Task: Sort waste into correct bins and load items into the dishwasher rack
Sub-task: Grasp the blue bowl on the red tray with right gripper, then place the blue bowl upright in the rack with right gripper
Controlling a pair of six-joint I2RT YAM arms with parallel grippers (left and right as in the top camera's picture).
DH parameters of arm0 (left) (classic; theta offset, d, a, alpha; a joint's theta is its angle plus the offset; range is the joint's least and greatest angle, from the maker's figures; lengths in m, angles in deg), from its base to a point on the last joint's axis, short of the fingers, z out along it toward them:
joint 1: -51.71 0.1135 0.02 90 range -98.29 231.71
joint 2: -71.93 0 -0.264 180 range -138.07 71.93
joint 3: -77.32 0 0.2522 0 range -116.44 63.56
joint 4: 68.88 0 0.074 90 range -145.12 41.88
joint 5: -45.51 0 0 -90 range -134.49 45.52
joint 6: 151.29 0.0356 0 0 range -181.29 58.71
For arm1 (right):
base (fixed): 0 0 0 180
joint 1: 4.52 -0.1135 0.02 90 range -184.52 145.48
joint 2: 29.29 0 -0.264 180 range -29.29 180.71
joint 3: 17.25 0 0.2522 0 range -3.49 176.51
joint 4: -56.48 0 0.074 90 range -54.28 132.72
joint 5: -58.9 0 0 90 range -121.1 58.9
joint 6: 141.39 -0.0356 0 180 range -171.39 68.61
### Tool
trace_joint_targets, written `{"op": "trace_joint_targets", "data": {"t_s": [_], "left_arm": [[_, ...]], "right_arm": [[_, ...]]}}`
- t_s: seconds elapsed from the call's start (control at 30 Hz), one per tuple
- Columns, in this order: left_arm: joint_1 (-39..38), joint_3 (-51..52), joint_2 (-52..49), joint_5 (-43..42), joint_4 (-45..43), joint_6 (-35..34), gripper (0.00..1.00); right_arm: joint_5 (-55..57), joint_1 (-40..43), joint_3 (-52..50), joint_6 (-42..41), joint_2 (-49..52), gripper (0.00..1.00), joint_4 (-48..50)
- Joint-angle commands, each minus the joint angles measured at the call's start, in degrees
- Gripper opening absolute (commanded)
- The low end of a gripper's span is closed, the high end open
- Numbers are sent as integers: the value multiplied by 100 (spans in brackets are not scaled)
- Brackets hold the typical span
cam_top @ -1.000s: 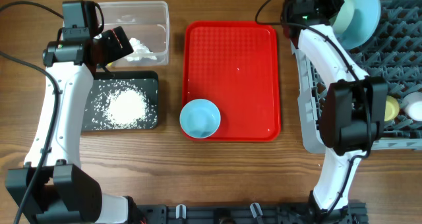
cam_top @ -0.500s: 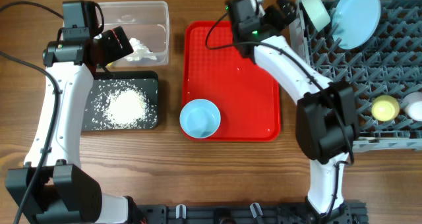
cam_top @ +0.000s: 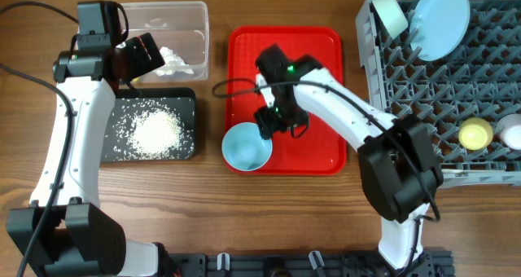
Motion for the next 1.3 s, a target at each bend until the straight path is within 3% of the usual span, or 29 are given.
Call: {"op": "trace_joint_targets", "data": {"t_s": [0.0,0.13,0.27,0.37,0.43,0.5,0.57,0.6,0.83,1.07,1.27], "left_arm": [[31,-7,116,68,-13,-50,100],[31,-7,116,68,-13,-50,100],[31,-7,116,68,-13,-50,100],[31,-7,116,68,-13,-50,100],[31,-7,116,68,-13,-50,100],[31,-7,116,68,-13,-50,100],[31,-7,116,68,-13,-50,100],[31,-7,116,68,-13,-50,100],[31,-7,116,68,-13,-50,100],[31,-7,116,68,-13,-50,100],[31,-7,116,68,-13,-50,100]], "right_arm": [[-328,-33,-354,-254,-111,56,267],[-66,127,-190,-240,-127,17,420],[44,514,35,-227,-511,4,417],[1279,787,111,-251,-1172,4,396],[3119,938,236,-243,-1843,4,387],[5707,946,234,-243,-2424,4,708],[7851,955,229,-68,-2553,4,1502],[8583,1047,181,577,-2448,4,2282],[9121,2249,181,3259,-728,4,4538],[9595,2293,-199,3121,-214,4,4400],[9958,1880,-975,2100,-216,4,4085]]}}
